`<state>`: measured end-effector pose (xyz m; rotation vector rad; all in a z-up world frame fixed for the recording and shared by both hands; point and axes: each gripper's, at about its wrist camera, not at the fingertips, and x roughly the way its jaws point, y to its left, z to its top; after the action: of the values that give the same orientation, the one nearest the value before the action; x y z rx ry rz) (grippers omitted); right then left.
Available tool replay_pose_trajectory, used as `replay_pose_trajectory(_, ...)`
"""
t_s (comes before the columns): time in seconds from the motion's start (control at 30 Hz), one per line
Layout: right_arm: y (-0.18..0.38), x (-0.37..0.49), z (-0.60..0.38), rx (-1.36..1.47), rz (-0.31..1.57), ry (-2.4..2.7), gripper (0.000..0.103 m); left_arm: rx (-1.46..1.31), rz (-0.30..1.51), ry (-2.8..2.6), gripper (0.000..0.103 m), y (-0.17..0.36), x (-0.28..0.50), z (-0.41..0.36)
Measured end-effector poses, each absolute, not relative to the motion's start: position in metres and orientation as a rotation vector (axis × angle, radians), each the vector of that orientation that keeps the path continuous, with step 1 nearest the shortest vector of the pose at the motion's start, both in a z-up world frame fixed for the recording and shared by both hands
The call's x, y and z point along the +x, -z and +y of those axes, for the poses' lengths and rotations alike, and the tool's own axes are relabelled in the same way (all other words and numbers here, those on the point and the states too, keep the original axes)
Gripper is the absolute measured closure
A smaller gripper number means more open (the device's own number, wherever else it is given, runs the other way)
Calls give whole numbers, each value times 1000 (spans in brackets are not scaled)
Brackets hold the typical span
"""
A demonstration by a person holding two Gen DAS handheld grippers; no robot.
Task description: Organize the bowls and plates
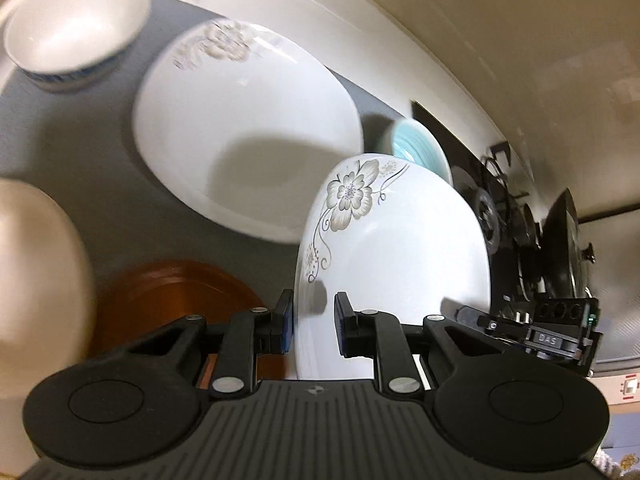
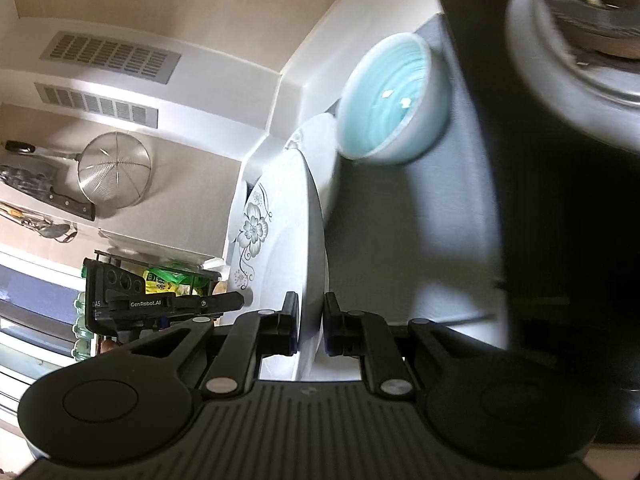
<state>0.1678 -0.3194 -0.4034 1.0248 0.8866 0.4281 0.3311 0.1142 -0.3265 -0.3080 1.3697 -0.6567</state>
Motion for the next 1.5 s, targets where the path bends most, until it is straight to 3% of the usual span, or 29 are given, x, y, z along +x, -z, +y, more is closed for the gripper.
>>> replay_pose_trajectory(0.67,396,246,-260,990,949,-286,90,-250,1393,634,82,340,418,160)
replay_pose_trajectory(1.5,404,270,-226,859,968,75,87,-135,1431,655,82,360,470,138)
